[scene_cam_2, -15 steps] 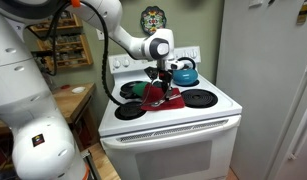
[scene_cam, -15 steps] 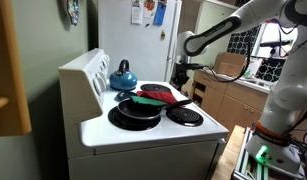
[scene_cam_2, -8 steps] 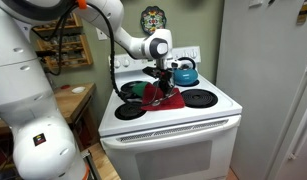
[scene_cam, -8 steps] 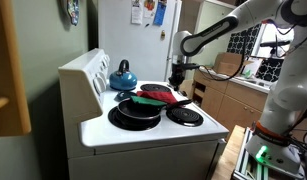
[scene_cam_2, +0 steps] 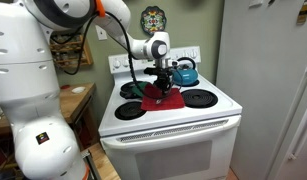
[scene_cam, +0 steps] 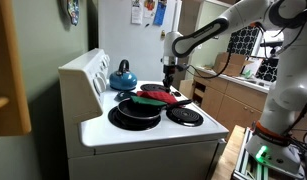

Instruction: Put the spoons on the kitchen towel and fold it

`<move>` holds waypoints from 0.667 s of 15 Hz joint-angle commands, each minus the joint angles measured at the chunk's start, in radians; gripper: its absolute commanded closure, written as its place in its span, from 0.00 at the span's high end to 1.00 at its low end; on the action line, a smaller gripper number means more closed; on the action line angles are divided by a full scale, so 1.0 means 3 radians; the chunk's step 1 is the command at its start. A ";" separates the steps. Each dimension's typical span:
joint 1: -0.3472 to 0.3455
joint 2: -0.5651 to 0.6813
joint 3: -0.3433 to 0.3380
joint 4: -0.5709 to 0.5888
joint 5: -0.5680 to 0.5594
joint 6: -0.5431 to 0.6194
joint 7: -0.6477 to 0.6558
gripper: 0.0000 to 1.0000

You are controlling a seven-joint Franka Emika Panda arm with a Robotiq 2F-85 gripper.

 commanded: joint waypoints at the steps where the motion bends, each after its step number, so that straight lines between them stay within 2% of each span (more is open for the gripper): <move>1: 0.0044 0.0167 0.0072 0.0118 -0.0024 0.0076 -0.0535 0.01; 6: 0.0092 0.0306 0.0146 0.0135 -0.0198 0.0256 -0.1145 0.01; 10: 0.0112 0.0354 0.0151 0.0145 -0.0321 0.0386 -0.1229 0.01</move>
